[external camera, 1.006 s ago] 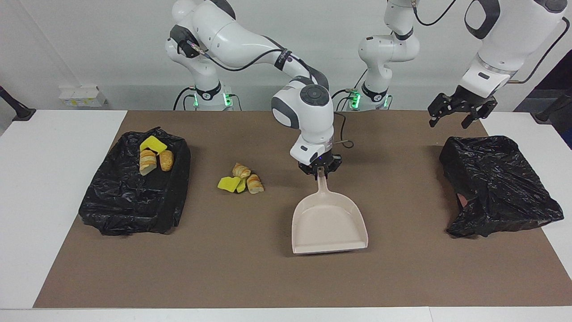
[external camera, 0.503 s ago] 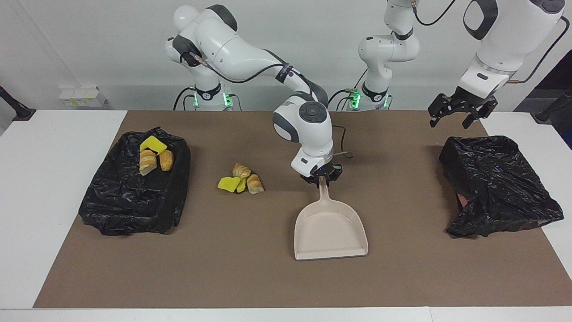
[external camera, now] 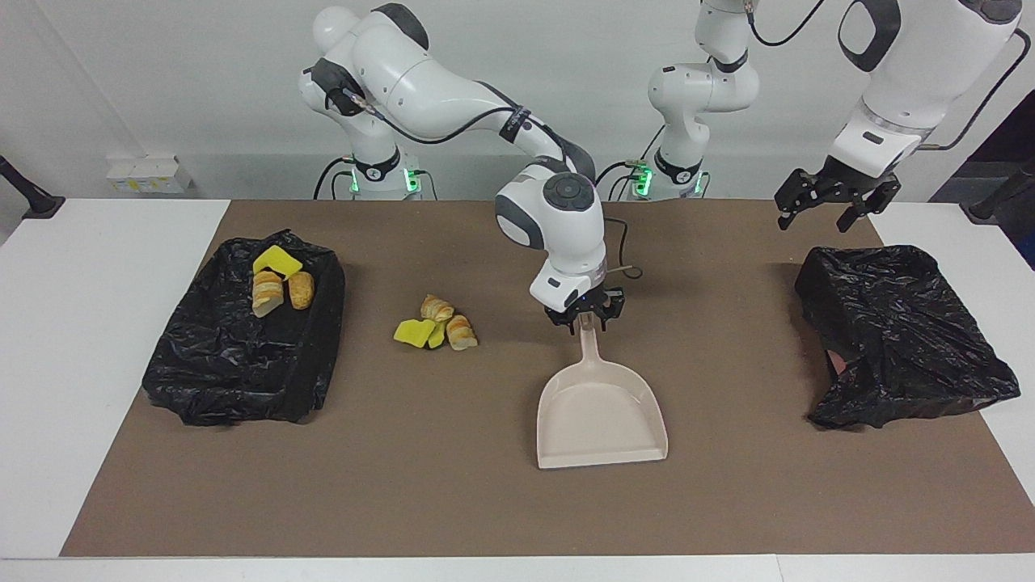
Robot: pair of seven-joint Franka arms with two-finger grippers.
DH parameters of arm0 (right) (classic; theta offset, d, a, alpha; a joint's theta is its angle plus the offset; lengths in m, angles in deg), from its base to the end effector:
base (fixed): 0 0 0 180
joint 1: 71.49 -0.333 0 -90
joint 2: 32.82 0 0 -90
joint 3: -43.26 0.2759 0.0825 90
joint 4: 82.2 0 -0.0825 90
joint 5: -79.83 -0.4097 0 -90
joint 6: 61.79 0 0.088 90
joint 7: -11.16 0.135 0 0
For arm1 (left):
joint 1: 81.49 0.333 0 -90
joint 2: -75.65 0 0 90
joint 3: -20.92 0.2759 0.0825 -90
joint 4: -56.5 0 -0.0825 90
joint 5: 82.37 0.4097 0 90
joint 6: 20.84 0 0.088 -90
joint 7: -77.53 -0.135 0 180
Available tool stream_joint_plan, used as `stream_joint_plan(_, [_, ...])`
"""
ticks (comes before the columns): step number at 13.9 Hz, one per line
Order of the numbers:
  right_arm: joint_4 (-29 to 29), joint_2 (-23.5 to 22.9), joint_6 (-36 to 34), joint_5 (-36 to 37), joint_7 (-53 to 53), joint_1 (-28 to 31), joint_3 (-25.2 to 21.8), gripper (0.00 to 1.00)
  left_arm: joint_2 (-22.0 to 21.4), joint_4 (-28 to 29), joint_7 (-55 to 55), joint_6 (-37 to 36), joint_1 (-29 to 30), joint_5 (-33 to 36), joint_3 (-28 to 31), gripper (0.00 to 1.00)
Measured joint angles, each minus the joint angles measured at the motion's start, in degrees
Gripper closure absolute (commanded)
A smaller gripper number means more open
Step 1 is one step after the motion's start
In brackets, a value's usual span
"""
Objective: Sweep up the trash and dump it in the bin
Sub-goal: 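Set the dustpan down near the table center with the right gripper, then grasp the dustpan with the left gripper while the right gripper grasps the brush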
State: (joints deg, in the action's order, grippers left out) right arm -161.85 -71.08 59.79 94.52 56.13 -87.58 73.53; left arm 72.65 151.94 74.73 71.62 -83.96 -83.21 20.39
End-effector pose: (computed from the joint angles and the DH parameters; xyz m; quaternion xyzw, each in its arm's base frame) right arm 0.5640 0.4754 0.3000 -0.9961 -0.0113 -0.0245 0.0837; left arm 0.5680 -0.0318 0.5429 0.9987 -0.0503 0.0002 0.0071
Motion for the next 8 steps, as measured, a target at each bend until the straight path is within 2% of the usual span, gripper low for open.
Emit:
stream_joint_plan(3, [-0.8, 4.9, -9.0, 0.0, 0.0, 0.4, 0.6, 0.00, 0.0, 0.0, 0.0, 0.2, -0.5, 0.0, -0.2, 0.00])
stream_joint_plan(5, [-1.9, 8.8, -14.7, -2.5, 0.0, 0.8, 2.4, 0.00, 0.3, 0.2, 0.0, 1.1, -1.9, 0.0, -0.3, 0.00])
stream_joint_plan(8, [-8.5, 14.8, -16.6, -6.0, 0.0, 0.7, 4.9, 0.00, 2.2, 0.5, 1.1, 3.5, -4.7, 0.0, -0.5, 0.00])
